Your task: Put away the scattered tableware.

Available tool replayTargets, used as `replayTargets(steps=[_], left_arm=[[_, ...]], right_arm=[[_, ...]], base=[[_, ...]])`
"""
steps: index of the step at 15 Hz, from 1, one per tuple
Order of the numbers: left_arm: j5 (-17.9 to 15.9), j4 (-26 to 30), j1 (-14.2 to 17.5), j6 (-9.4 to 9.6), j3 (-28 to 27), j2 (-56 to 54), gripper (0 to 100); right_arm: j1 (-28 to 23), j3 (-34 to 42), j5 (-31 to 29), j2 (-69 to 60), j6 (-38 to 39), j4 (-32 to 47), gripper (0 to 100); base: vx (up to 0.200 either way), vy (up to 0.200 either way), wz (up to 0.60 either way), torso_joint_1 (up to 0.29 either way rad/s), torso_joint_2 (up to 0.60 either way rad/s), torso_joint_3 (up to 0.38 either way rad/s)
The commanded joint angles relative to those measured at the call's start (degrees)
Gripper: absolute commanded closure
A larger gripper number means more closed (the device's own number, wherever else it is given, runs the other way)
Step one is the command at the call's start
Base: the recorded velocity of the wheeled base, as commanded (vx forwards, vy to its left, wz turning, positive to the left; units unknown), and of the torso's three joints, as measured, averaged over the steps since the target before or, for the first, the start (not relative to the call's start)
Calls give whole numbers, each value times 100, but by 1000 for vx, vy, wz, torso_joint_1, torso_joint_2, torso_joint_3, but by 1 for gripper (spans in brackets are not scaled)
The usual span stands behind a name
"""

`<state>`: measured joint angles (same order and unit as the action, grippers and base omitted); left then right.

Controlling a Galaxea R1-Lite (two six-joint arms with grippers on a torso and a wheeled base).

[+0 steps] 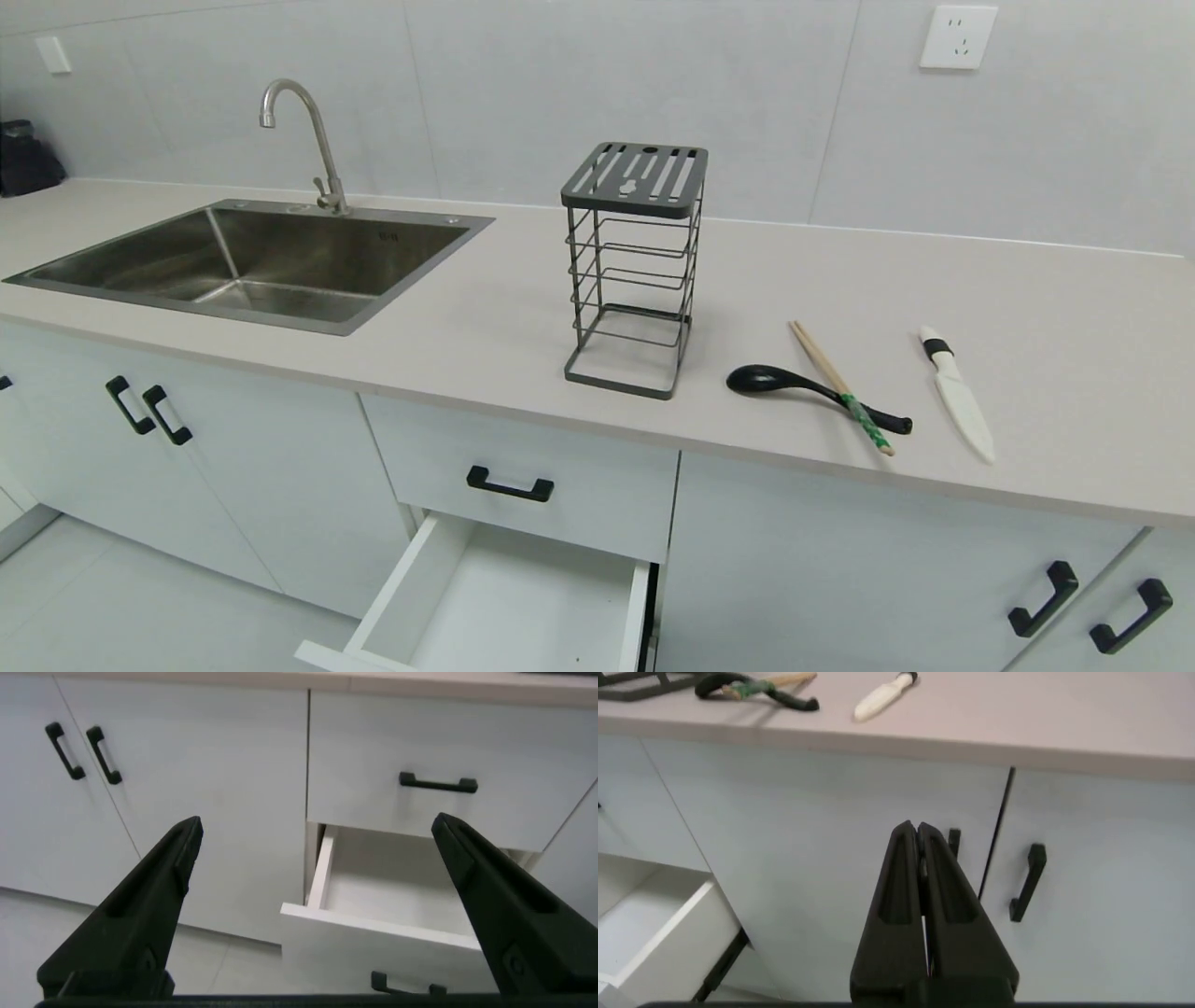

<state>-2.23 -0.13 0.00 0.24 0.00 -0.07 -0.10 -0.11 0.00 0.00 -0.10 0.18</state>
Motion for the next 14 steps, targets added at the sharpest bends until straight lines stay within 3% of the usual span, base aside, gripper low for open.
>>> replayTargets(steps=[1, 6, 7, 14], left_arm=[[3, 5, 0, 2, 0, 7, 0], [3, 5, 0, 2, 0, 7, 0], [3, 5, 0, 2, 0, 7, 0], [3, 5, 9, 2, 0, 7, 0]], right_arm=[[1, 2, 0, 9, -8, -1, 100], [1, 2, 18, 9, 1, -1, 100], [1, 2, 18, 9, -8, -1, 0], [1, 2, 18, 9, 19, -1, 0]], base=[[0, 0, 0, 168, -383, -212], [0, 0, 0, 36, -81, -46], [0, 0, 0, 0, 0, 0], [0, 0, 0, 0, 0, 0]])
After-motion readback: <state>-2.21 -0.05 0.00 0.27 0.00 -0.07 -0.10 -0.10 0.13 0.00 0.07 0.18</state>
